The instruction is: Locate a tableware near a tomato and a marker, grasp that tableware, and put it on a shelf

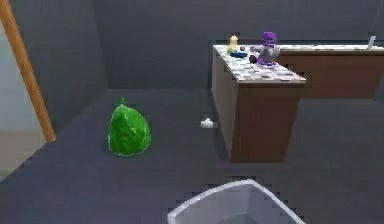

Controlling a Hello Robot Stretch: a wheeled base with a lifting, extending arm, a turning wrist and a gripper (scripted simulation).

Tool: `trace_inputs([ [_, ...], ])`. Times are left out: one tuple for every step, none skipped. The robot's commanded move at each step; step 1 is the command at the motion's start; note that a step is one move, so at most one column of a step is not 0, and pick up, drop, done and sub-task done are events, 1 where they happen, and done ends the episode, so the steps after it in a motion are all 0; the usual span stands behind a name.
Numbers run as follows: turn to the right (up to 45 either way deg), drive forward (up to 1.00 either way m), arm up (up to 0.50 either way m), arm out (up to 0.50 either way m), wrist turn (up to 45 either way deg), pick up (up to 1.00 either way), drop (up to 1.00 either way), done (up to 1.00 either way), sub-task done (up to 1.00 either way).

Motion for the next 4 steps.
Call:
trace_inputs([
  [-45.0,0.00,0.00,0.00,0.0,0.00,0.00,0.00,0.00],
  [-45.0,0.00,0.00,0.00,0.0,0.00,0.00,0.00,0.00],
  [-45.0,0.00,0.00,0.00,0.0,0.00,0.00,0.00,0.00],
  [45.0,0.00,0.00,0.00,0.0,0.00,0.00,0.00,0.00],
])
